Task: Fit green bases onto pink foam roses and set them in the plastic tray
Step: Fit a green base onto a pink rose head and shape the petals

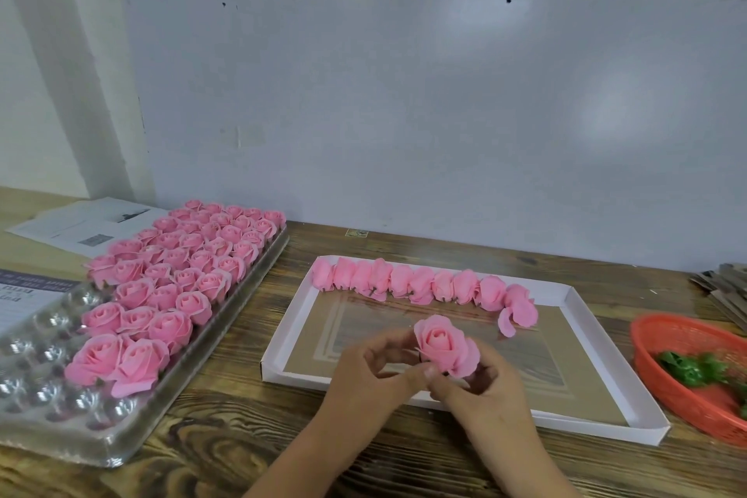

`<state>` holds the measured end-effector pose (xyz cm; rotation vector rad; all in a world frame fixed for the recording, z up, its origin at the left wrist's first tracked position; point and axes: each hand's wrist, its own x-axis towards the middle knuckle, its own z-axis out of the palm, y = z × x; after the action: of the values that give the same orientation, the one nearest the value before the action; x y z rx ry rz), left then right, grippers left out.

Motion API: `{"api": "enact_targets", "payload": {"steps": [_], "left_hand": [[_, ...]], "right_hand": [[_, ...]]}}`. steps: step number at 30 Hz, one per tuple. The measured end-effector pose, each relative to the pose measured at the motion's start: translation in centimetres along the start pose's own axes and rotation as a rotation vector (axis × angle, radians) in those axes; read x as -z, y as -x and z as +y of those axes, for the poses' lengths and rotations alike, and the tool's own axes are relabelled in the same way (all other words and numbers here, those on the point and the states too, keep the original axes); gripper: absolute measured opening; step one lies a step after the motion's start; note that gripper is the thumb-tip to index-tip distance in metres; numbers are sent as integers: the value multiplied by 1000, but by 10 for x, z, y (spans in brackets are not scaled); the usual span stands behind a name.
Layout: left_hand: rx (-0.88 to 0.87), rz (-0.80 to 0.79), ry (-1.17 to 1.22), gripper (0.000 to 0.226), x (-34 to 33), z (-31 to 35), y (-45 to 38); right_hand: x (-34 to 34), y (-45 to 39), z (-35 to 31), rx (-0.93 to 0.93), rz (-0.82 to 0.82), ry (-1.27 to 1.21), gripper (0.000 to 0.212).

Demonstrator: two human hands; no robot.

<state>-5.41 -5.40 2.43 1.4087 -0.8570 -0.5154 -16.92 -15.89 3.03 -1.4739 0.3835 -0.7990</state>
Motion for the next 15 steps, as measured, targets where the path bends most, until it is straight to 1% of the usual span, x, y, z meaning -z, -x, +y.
{"api": "enact_targets", "payload": {"steps": [4, 6, 11, 15], "left_hand": [[45, -13, 23, 46, 1, 3, 1], [47, -23, 36, 42, 0, 5, 1], [43, -3, 86, 35, -1, 9, 1], [29, -44, 49, 40, 0, 5, 2]], "right_hand": [[1, -4, 5, -16, -10, 14, 36], [2, -6, 7, -34, -2, -10, 38], [5, -7, 10, -58, -49, -101, 31], [5, -8, 9, -47, -24, -134, 31]]}}
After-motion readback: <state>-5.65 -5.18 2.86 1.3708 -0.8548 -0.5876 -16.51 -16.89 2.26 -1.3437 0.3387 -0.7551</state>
